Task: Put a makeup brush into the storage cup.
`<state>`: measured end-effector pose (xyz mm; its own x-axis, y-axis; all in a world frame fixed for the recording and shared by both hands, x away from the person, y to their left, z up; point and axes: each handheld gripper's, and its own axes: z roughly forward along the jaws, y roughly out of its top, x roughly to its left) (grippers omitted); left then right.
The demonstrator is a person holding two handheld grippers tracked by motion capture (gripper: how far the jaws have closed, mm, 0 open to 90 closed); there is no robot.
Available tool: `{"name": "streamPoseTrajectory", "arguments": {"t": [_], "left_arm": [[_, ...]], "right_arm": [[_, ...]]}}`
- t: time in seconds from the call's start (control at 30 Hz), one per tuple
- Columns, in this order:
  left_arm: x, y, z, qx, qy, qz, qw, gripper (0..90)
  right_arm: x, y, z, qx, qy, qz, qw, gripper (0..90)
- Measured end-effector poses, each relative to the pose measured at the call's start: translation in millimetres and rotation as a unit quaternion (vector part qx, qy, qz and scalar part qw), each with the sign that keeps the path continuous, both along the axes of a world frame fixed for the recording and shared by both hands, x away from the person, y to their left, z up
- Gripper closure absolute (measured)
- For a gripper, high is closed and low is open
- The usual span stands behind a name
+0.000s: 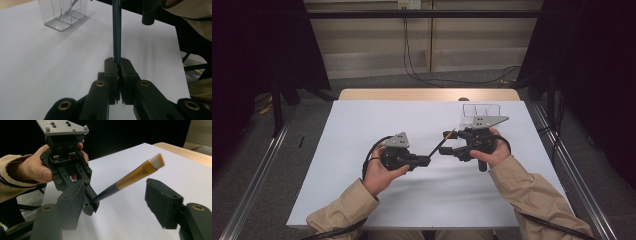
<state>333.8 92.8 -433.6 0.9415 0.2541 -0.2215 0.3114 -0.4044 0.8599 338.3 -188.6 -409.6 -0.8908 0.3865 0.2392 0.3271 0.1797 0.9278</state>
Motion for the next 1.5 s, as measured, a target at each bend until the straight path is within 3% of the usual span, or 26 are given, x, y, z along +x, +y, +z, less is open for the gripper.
{"name": "streamPoseTrajectory", "arguments": {"t": [0.07,0.17,0.3,0.5,0.7,1.03,1.5], "left_arm": [[-0.1,0.0,0.2,-0.001,-0.002,0.001,1.0,85.7],[0.0,-0.4,0.7,-0.005,-0.002,0.003,1.0,85.7],[0.4,-1.1,1.2,-0.007,-0.002,0.004,1.0,85.6],[1.2,-3.7,0.3,-0.01,-0.002,0.004,0.9999,85.6],[2.9,-6.8,-1.7,-0.018,0.003,0.004,0.9998,85.6],[3.6,-18.4,-4.2,-0.012,0.005,-0.002,0.9999,85.5],[5.3,-25.7,-10.4,-0.027,0.025,-0.009,0.9993,82.0]], "right_arm": [[0.1,-0.7,-0.1,0.0,0.003,0.002,1.0,41.5],[-0.5,-0.5,0.2,-0.003,0.007,0.004,1.0,46.0],[-0.3,-1.0,0.3,0.004,0.01,0.003,0.9999,60.1],[-0.2,-1.6,1.5,0.015,0.018,0.0,0.9997,74.0],[0.9,-3.1,2.1,0.028,0.032,-0.004,0.9991,75.5],[3.2,-1.1,4.5,0.049,0.051,-0.001,0.9975,81.4],[4.1,1.2,4.0,0.054,0.065,0.006,0.9964,83.5]]}}
